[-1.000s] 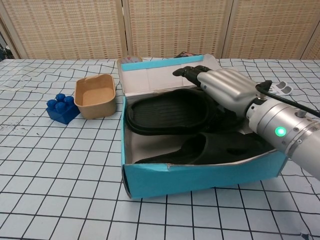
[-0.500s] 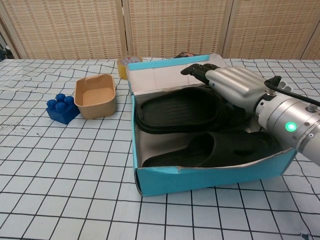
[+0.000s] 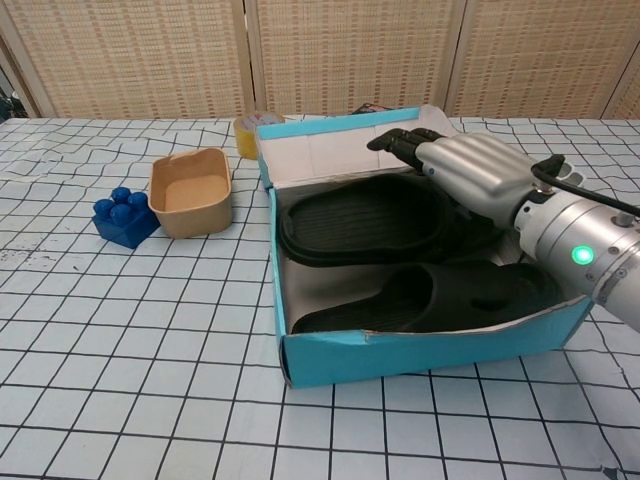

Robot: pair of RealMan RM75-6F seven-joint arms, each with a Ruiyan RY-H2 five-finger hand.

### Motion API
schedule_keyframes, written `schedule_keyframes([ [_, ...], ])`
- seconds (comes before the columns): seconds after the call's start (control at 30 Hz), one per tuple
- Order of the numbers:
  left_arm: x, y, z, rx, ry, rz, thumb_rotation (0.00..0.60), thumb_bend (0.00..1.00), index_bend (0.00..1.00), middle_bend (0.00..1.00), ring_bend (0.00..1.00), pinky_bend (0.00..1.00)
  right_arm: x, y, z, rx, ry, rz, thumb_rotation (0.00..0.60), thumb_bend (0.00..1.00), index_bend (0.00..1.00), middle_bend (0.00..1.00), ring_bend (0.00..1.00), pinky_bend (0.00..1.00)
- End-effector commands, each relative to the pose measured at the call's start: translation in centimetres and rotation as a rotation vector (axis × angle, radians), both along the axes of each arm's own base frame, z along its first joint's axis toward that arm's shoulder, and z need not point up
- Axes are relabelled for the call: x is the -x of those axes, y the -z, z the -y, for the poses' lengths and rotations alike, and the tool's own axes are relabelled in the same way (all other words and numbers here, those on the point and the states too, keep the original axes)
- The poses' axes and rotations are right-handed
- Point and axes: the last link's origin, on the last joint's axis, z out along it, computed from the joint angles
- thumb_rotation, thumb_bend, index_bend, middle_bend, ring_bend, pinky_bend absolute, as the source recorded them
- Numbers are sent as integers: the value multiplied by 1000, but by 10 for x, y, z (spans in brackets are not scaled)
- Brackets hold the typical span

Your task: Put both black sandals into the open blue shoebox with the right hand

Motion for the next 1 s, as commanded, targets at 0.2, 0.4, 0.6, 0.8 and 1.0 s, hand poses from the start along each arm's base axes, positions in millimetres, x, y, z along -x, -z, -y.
schedule_keyframes([
  [0.2, -1, 0, 0, 3, 1, 0, 600, 579, 389, 386, 403, 551, -1, -5, 4, -11, 16, 1, 600, 0, 0, 0, 0, 0],
  [0.4, 0, 1, 0, 5, -4, 0, 600, 579, 389, 385, 403, 551, -1, -8, 2, 0, 21, 43, 600, 0, 0, 0, 0, 0],
  [0.6, 0, 1, 0, 6, -4, 3, 600, 579, 389, 385, 402, 551, -2, -4, -2, -15, -2, 97, 600, 418, 30, 93, 0, 0],
  [0.8, 0, -1, 0, 1, -2, 5, 600, 579, 389, 386, 402, 552, 4, 1, -4, -99, 50, 90, 600, 138, 19, 88, 0, 0],
  [1.0, 1, 1, 0, 9, -3, -1, 600, 579, 389, 385, 403, 551, 7, -2, -1, -99, 56, 53, 600, 0, 0, 0, 0, 0],
])
